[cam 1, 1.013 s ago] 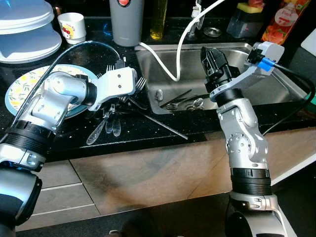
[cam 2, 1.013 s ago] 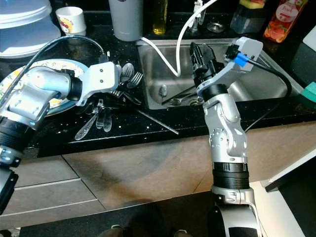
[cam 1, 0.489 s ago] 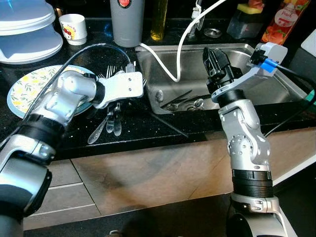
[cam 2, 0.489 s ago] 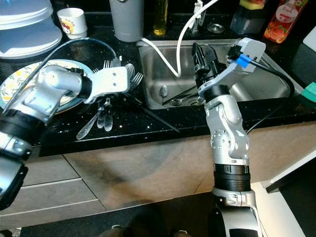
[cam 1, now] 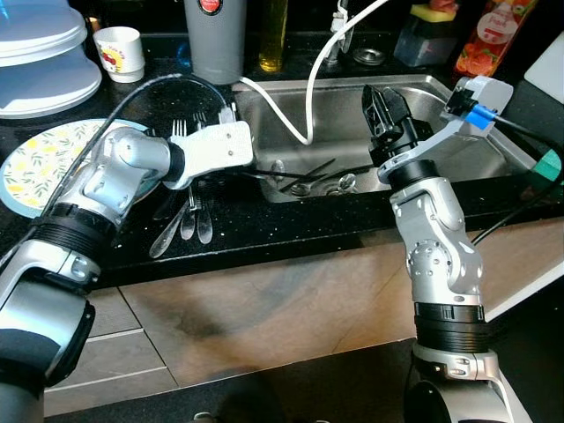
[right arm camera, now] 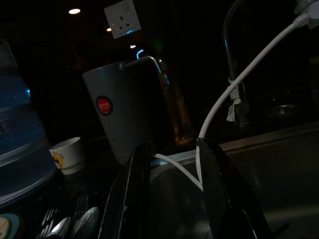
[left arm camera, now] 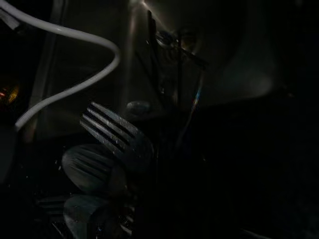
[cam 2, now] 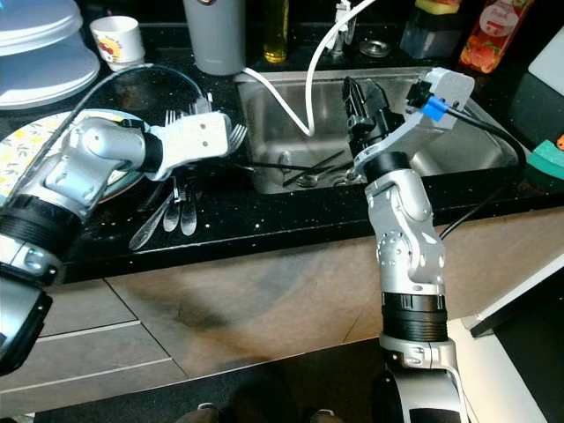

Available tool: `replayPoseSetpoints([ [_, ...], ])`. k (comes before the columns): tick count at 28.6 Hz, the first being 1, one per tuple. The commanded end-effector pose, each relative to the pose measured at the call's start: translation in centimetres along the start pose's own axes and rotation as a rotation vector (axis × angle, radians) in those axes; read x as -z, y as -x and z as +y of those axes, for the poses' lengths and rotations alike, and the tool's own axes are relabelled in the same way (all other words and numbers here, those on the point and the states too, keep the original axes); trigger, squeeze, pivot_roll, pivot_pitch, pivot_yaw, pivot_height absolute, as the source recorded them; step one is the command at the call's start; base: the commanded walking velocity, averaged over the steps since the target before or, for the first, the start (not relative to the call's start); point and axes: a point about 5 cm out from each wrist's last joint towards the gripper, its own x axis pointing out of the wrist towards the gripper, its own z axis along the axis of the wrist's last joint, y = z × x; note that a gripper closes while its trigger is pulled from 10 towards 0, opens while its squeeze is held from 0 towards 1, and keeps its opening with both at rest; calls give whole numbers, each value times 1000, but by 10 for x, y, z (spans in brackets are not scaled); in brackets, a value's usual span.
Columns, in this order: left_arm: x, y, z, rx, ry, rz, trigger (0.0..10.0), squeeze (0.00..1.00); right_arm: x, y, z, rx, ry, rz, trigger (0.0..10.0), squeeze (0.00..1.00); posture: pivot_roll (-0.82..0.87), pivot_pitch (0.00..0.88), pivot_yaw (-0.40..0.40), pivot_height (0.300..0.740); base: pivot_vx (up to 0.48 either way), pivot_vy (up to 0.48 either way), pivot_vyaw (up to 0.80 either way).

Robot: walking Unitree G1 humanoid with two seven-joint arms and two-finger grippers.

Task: Kitchen organization

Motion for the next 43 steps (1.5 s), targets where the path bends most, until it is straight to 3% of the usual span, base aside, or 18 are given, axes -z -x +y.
replayPoseSetpoints([
  [1, 8, 0, -5, 6, 42, 12, 0, 0, -3, 2, -3, 10, -4, -6, 10000, 0, 138, 108, -24, 740, 0, 0, 0],
  [2, 7, 2, -3, -13, 42, 10, 0, 0, -3, 2, -3, 10, -4, -6, 10000, 0, 138, 108, -24, 740, 0, 0, 0],
  [3, 7, 5, 1, -49, 44, 16, 1098, 0, -3, 2, -3, 11, -4, -5, 10000, 0, 140, 107, -28, 740, 0, 0, 0],
  [4, 6, 9, 8, -100, 43, 15, 10000, 0, -3, 2, -3, 11, -4, -5, 10000, 0, 141, 107, -30, 740, 0, 0, 0],
  [5, 6, 9, 8, -100, 43, 15, 10000, 0, -3, 2, -3, 11, -4, -5, 10000, 0, 141, 107, -30, 740, 0, 0, 0],
  [9, 0, 25, 38, -348, 96, 1, 10000, 0, -2, 1, -4, 8, -7, -3, 10000, 0, 147, 105, -35, 740, 0, 0, 0],
  [10, 0, 25, 38, -348, 96, 1, 10000, 0, -2, 1, -4, 8, -7, -3, 10000, 0, 147, 105, -35, 740, 0, 0, 0],
  [11, -2, 29, 51, -474, 189, -53, 10000, 0, -1, 0, -3, 6, -11, -2, 10000, 0, 149, 104, -36, 740, 0, 0, 0],
  [12, -2, 29, 51, -474, 189, -53, 10000, 0, -1, 0, -3, 6, -11, -2, 10000, 0, 149, 104, -36, 740, 0, 0, 0],
  [13, -3, 30, 55, -518, 226, -73, 10000, 0, -1, -1, -3, 5, -12, -2, 10000, 0, 149, 104, -36, 740, 0, 0, 0],
  [14, -6, 32, 62, -592, 321, -154, 10000, 0, -1, -1, -2, 4, -15, -3, 10000, 0, 148, 105, -37, 740, 0, 0, 0],
  [19, -11, 37, 75, -746, 474, -263, 10000, 0, -1, 0, -2, 8, -23, -6, 10000, 0, 140, 104, -34, 740, 0, 0, 0],
  [29, -15, 50, 90, -933, 505, -322, 10000, 0, -3, 2, -4, 17, -33, -16, 10000, 0, 132, 96, -27, 740, 0, 0, 0],
  [32, -23, 67, 104, -1111, 517, -437, 10000, 0, -4, 2, -4, 17, -39, -24, 10000, 0, 132, 96, -27, 740, 0, 0, 0],
  [38, -23, 77, 114, -1208, 584, -466, 10000, 0, -4, 2, -3, 13, -43, -29, 10000, 0, 129, 94, -22, 740, 0, 0, 0],
  [43, -29, 77, 117, -1199, 681, -556, 10000, 0, -5, 3, -3, 16, -43, -32, 10000, 0, 123, 99, -19, 740, 0, 0, 0],
])
